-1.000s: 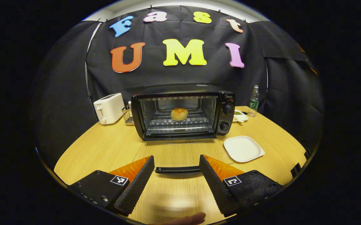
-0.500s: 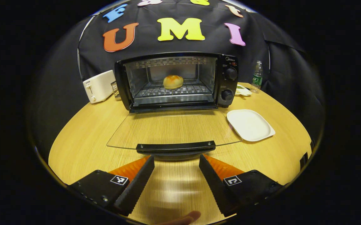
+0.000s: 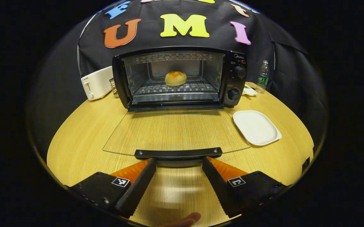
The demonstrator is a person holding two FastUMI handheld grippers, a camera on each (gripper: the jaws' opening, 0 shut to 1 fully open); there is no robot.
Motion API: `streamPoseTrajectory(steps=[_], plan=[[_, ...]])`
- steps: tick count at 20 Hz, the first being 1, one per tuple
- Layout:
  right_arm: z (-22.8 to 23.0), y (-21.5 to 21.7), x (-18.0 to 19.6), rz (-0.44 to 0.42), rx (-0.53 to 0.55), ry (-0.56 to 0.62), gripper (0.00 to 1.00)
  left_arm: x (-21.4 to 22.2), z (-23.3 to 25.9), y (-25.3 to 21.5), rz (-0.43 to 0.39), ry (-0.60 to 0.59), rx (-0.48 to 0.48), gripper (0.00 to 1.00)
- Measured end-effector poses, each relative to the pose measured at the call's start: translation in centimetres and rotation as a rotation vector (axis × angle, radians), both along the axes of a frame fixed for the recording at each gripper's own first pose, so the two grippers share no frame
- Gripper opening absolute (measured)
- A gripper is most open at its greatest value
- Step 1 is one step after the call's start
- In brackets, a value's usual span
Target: Open the electric oven with the left hand, put the food in, and close the electric oven.
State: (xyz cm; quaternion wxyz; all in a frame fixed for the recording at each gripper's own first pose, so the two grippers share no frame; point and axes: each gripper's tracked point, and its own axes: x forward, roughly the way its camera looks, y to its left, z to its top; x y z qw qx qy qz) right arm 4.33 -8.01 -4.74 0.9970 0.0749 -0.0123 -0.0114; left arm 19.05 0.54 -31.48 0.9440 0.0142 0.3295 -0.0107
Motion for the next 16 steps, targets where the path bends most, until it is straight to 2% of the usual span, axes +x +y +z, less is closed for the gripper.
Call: streamPoseTrajectory(steps=[2, 16], plan=[[-0.1, -0.1, 0.1, -0.004, 0.007, 0.006, 0.96, 0.0, -0.1, 0.0, 0.001, 0.007, 0.000, 0.97], [0.3, 0.0, -0.2, -0.022, -0.011, 0.001, 0.96, 0.6, 2.5, -0.1, 0.015, -0.039, -0.012, 0.97]])
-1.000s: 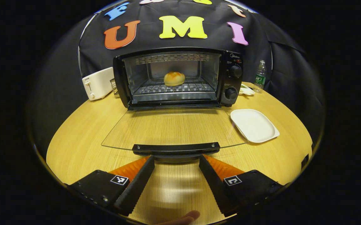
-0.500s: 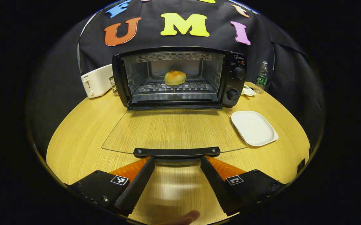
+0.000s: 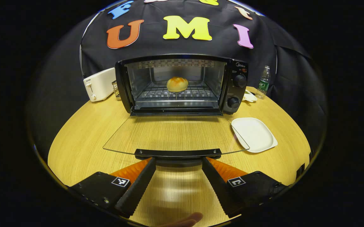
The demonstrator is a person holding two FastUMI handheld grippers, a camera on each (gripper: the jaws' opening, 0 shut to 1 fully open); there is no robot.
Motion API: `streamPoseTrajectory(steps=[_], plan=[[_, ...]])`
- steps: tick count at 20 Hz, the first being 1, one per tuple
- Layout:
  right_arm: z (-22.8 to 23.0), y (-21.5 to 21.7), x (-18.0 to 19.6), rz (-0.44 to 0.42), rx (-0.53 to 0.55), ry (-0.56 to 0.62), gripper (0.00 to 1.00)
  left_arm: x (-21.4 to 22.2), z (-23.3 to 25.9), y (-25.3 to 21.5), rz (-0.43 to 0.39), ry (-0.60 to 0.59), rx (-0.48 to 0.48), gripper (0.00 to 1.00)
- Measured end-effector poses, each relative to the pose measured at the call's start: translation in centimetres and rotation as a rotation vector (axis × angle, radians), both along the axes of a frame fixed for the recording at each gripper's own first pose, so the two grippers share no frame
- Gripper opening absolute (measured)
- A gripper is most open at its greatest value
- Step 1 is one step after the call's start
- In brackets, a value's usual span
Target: Open the electric oven with the left hand, put the food in, and close the electric oven.
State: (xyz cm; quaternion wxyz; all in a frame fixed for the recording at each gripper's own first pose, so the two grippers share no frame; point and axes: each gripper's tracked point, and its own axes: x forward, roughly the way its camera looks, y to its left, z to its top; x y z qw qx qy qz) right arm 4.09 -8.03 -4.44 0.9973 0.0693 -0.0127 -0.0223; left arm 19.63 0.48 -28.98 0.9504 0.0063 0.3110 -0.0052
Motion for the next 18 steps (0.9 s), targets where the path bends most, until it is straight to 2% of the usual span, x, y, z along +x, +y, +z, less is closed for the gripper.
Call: streamPoseTrajectory(steps=[6, 11, 12, 13, 18], plan=[[-0.1, 0.2, -0.2, -0.001, -0.008, 0.010, 0.96, 0.8, 2.7, 0.0, -0.002, -0.052, 0.008, 0.98], [-0.2, 0.2, -0.5, 0.009, 0.004, 0.002, 0.96, 2.1, 5.4, 0.2, 0.000, -0.141, 0.004, 0.98], [-0.1, 0.5, -0.7, 0.012, 0.007, 0.003, 0.96, 2.3, 6.0, 0.1, 0.003, -0.151, -0.002, 1.00], [-0.1, 0.6, -0.7, 0.015, 0.007, 0.007, 0.96, 2.5, 6.2, 0.2, 0.005, -0.153, -0.008, 0.98], [0.1, 1.4, -1.3, 0.034, 0.003, 0.003, 0.96, 4.9, 8.9, 0.7, -0.005, -0.223, -0.020, 0.98]])
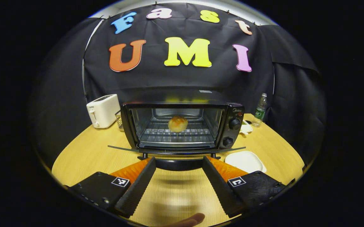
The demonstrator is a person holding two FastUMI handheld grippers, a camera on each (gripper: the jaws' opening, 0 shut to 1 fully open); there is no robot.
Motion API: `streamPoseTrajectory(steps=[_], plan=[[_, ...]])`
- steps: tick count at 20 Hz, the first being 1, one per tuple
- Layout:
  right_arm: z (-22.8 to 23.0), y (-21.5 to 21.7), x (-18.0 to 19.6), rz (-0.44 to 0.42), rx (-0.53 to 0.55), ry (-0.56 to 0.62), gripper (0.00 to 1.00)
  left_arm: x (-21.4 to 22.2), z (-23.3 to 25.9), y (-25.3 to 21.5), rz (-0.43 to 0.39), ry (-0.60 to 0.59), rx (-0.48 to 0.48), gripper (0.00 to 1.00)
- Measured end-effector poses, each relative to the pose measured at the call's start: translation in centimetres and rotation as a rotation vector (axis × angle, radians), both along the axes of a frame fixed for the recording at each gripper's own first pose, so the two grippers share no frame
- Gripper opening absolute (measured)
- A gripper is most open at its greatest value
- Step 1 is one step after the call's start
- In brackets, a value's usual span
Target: Open the electric oven with the left hand, put the food in, and close the electric oven.
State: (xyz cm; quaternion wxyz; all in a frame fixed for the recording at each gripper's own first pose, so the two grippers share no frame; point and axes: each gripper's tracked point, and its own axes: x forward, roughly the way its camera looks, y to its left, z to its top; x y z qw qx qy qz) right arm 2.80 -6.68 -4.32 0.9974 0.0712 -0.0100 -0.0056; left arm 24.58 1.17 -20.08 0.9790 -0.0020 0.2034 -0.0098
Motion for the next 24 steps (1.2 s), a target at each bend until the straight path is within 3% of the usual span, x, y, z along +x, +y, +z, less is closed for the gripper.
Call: streamPoseTrajectory(steps=[9, 18, 24], plan=[[0.1, -0.3, -0.5, -0.020, 0.007, -0.007, 0.97, 4.6, 0.6, 2.4, 0.045, -0.007, 0.041, 0.98], [0.3, 0.2, -0.8, -0.016, 0.003, 0.001, 0.97, 0.2, 6.5, 0.8, 0.005, -0.133, 0.046, 0.97], [1.8, 1.4, -2.1, -0.017, -0.026, -0.031, 0.97, -4.1, 12.6, 1.7, 0.038, -0.254, 0.067, 0.97]])
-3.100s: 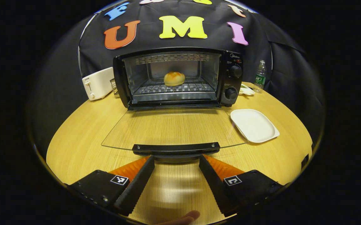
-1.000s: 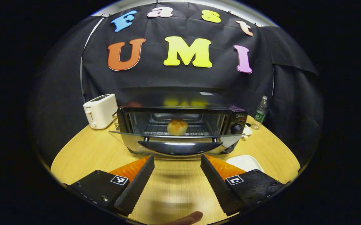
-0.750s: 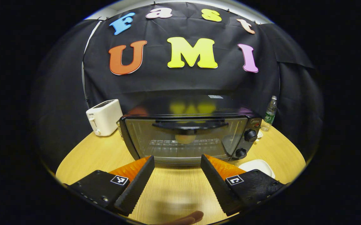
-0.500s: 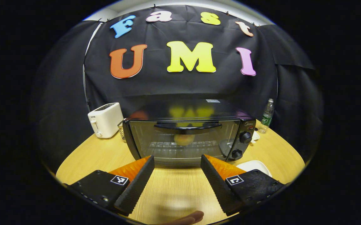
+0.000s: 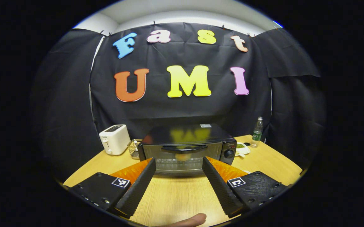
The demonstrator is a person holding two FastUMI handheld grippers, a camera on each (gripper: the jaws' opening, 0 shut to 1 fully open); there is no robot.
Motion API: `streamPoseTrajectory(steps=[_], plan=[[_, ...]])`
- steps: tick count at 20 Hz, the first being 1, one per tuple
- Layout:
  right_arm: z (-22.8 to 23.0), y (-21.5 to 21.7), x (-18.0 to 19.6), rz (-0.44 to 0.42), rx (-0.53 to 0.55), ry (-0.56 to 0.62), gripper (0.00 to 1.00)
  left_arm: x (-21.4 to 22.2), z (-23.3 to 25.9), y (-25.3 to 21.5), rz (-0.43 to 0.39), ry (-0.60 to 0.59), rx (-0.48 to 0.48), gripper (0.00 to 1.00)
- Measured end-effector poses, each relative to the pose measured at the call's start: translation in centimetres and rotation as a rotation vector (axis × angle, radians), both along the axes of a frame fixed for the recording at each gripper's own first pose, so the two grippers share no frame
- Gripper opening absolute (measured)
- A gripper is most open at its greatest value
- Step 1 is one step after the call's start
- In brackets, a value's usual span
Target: Open the electric oven with the left hand, put the food in, and close the electric oven.
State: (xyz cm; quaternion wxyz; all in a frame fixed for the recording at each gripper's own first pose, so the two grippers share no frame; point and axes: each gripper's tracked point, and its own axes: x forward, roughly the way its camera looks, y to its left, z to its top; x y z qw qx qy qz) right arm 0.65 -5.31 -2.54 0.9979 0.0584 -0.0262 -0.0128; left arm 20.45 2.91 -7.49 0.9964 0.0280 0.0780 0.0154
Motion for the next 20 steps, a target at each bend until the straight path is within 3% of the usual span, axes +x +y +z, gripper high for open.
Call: streamPoseTrajectory(steps=[9, 11, 12, 14, 15, 18, 19, 20], plan=[[1.1, 2.0, -1.4, 0.015, -0.027, -0.023, 0.97, -9.2, 6.3, 0.5, 0.018, -0.095, -0.001, 1.00], [1.3, 2.3, -1.6, 0.016, -0.039, -0.025, 0.97, -11.2, 7.3, 0.4, 0.021, -0.123, -0.006, 0.97], [1.4, 2.4, -1.6, 0.015, -0.046, -0.027, 0.97, -12.1, 7.6, 0.4, 0.027, -0.134, -0.011, 0.89], [1.4, 2.7, -1.6, 0.014, -0.058, -0.026, 0.97, -14.0, 7.8, 0.4, 0.027, -0.146, -0.013, 0.89], [1.4, 2.9, -1.5, 0.013, -0.062, -0.021, 0.97, -14.9, 7.6, 0.5, 0.023, -0.148, -0.017, 0.97], [1.5, 3.4, -1.2, 0.001, -0.081, -0.001, 0.97, -16.9, 7.1, 0.7, 0.027, -0.159, -0.037, 0.89], [1.4, 3.7, -1.1, 0.000, -0.085, 0.006, 0.97, -17.4, 7.0, 1.0, 0.028, -0.160, -0.033, 1.00], [1.4, 4.1, -1.0, 0.002, -0.091, 0.015, 0.97, -17.9, 7.1, 1.2, 0.033, -0.165, -0.019, 0.97]])
